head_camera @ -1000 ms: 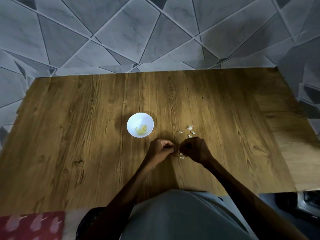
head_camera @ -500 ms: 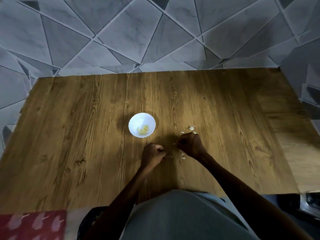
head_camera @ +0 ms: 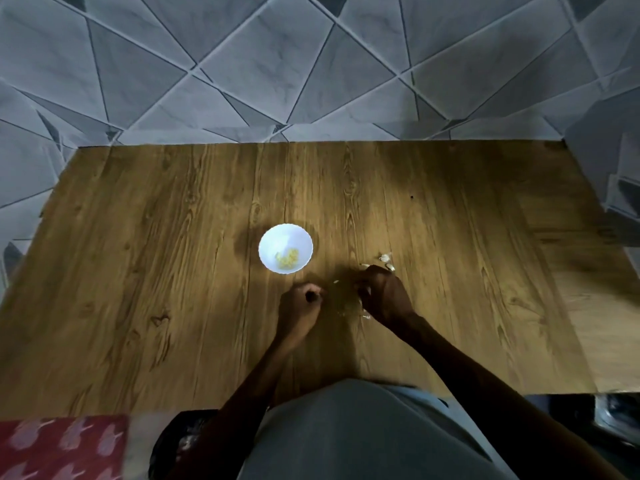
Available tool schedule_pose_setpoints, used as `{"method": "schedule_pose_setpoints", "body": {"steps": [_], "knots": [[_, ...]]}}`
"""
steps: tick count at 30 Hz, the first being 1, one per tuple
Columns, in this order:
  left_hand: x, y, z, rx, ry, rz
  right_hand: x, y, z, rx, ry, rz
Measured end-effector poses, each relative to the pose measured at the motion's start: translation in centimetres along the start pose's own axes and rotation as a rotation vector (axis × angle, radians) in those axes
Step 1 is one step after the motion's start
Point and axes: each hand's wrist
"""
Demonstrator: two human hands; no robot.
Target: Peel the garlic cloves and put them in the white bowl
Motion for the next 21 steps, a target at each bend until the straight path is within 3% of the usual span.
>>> {"method": "schedule_pose_setpoints", "body": {"steps": [5,10,16,21], "knots": [[0.8,-0.1,-0.2,-0.104,-0.027,0.029,2.0,1.4,1.8,0.070,-0.335,0.121],[1.0,-0.3,0.3,-0.075,0.012,0.060,1.4,1.9,2.2,0.095,-0.549,0.194],[1.4,0.0,0.9,-0.060,0.002,0.164,-2.3,-0.8,4.5,0.094,-0.403,0.196],[1.3,0.5,1.3,-0.055,0.010,0.230,-1.8,-1.2,2.4,0.004,-0.055,0.097]]}}
Point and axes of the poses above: each hand's wrist, its own z-axis away from the middle knuckle, its own y-axis out of the palm, x = y × z, and after that the axes turned 8 degrees about x, right-handed
